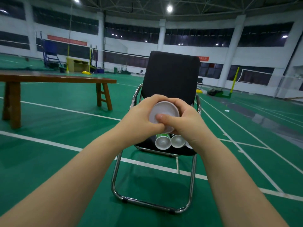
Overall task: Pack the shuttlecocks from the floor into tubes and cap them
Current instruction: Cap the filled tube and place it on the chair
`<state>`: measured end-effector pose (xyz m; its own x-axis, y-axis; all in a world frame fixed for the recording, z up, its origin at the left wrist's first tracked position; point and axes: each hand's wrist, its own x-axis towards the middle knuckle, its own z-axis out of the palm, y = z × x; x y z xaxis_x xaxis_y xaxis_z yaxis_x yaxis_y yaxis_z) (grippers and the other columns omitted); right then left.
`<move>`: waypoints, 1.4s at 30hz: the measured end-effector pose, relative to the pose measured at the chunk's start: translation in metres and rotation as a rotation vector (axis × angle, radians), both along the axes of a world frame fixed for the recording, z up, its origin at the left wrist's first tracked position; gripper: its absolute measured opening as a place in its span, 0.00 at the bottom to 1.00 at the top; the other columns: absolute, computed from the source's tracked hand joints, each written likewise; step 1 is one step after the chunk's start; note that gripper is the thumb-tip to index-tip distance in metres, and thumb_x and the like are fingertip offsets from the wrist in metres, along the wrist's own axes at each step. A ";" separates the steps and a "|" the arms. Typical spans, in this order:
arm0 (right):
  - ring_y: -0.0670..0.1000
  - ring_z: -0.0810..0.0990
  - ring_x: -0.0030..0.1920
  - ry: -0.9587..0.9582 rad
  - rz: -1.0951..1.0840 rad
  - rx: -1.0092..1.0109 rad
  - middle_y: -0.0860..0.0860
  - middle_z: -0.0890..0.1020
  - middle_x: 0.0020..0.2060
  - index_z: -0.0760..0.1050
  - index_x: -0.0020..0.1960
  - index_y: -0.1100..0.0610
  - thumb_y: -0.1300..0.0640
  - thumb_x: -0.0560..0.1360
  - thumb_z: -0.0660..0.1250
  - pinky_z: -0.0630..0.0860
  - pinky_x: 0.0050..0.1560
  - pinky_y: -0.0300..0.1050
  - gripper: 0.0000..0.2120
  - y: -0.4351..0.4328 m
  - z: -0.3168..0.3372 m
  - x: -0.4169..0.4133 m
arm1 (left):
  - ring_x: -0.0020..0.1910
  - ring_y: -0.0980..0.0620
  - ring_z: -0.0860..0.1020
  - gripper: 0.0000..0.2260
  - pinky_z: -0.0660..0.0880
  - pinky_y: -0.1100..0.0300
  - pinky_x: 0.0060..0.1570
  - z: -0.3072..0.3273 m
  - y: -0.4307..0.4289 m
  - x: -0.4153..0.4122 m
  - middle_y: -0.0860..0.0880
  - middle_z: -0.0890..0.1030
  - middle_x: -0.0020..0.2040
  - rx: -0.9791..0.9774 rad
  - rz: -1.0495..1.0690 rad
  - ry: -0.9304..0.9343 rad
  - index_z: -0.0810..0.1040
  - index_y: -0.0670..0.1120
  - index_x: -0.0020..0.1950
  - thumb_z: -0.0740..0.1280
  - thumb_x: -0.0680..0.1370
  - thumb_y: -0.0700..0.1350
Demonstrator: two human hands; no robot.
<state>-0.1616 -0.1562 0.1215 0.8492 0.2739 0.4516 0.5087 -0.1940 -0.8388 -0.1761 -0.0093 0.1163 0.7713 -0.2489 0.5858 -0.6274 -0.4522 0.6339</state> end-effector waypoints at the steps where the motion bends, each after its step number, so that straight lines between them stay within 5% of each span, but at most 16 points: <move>1: 0.50 0.79 0.50 -0.011 -0.013 -0.021 0.48 0.79 0.50 0.73 0.52 0.46 0.58 0.69 0.73 0.80 0.48 0.44 0.16 0.001 -0.005 0.005 | 0.51 0.58 0.75 0.23 0.75 0.62 0.50 -0.007 0.001 0.007 0.57 0.75 0.53 -0.006 -0.007 0.010 0.68 0.59 0.59 0.73 0.70 0.45; 7: 0.49 0.78 0.51 0.011 -0.083 -0.113 0.48 0.78 0.51 0.72 0.54 0.49 0.60 0.69 0.72 0.78 0.50 0.40 0.17 0.014 -0.046 0.046 | 0.53 0.65 0.75 0.24 0.74 0.68 0.51 -0.054 0.009 0.052 0.62 0.76 0.55 -0.076 -0.041 0.078 0.69 0.64 0.57 0.74 0.69 0.42; 11: 0.46 0.75 0.49 -0.026 -0.140 -0.257 0.45 0.77 0.49 0.70 0.56 0.48 0.59 0.70 0.70 0.70 0.40 0.28 0.17 0.023 -0.066 0.069 | 0.52 0.66 0.75 0.29 0.73 0.71 0.51 -0.080 0.017 0.081 0.62 0.76 0.54 -0.099 -0.069 0.117 0.69 0.63 0.56 0.74 0.67 0.35; 17: 0.47 0.72 0.47 -0.031 -0.212 -0.463 0.45 0.74 0.48 0.70 0.59 0.49 0.58 0.70 0.69 0.66 0.44 0.41 0.18 0.029 -0.097 0.101 | 0.50 0.57 0.75 0.31 0.69 0.78 0.45 -0.121 0.019 0.125 0.57 0.75 0.53 0.006 0.007 0.165 0.64 0.64 0.53 0.74 0.65 0.35; 23: 0.55 0.76 0.51 0.020 -0.406 -0.616 0.51 0.78 0.52 0.70 0.55 0.52 0.55 0.70 0.68 0.67 0.42 0.45 0.14 0.043 -0.127 0.128 | 0.51 0.50 0.72 0.34 0.69 0.60 0.54 -0.156 0.021 0.166 0.49 0.65 0.57 0.155 0.110 0.100 0.67 0.48 0.61 0.78 0.60 0.38; 27: 0.58 0.76 0.54 0.016 -0.537 -0.662 0.51 0.73 0.57 0.67 0.59 0.52 0.54 0.74 0.64 0.66 0.41 0.46 0.15 0.052 -0.141 0.139 | 0.48 0.49 0.72 0.24 0.71 0.58 0.51 -0.164 0.019 0.182 0.50 0.68 0.53 0.189 0.196 -0.005 0.72 0.43 0.57 0.65 0.62 0.47; 32: 0.58 0.75 0.54 -0.011 -0.624 -0.672 0.52 0.69 0.58 0.64 0.60 0.52 0.56 0.75 0.61 0.63 0.39 0.46 0.14 0.054 -0.148 0.146 | 0.58 0.44 0.74 0.22 0.72 0.48 0.58 -0.173 0.016 0.202 0.48 0.76 0.61 0.257 0.247 -0.066 0.74 0.50 0.59 0.67 0.65 0.40; 35: 0.59 0.73 0.55 -0.010 -0.637 -0.617 0.53 0.69 0.57 0.64 0.60 0.53 0.59 0.74 0.60 0.62 0.40 0.47 0.15 0.059 -0.151 0.148 | 0.63 0.42 0.71 0.24 0.68 0.48 0.63 -0.176 0.012 0.202 0.38 0.68 0.68 0.190 0.317 -0.084 0.74 0.45 0.64 0.66 0.68 0.36; 39: 0.59 0.76 0.51 0.036 -0.544 -0.583 0.53 0.76 0.54 0.64 0.55 0.54 0.58 0.76 0.58 0.64 0.39 0.47 0.09 0.062 -0.153 0.148 | 0.52 0.41 0.72 0.25 0.70 0.53 0.49 -0.172 0.011 0.195 0.39 0.68 0.60 0.013 0.593 -0.014 0.70 0.43 0.67 0.68 0.70 0.34; 42: 0.58 0.76 0.53 0.044 -0.465 -0.626 0.53 0.78 0.54 0.69 0.56 0.54 0.57 0.77 0.57 0.62 0.39 0.46 0.08 0.061 -0.155 0.148 | 0.48 0.41 0.73 0.21 0.65 0.54 0.44 -0.170 0.012 0.196 0.41 0.73 0.52 0.044 0.581 0.030 0.69 0.43 0.64 0.68 0.72 0.37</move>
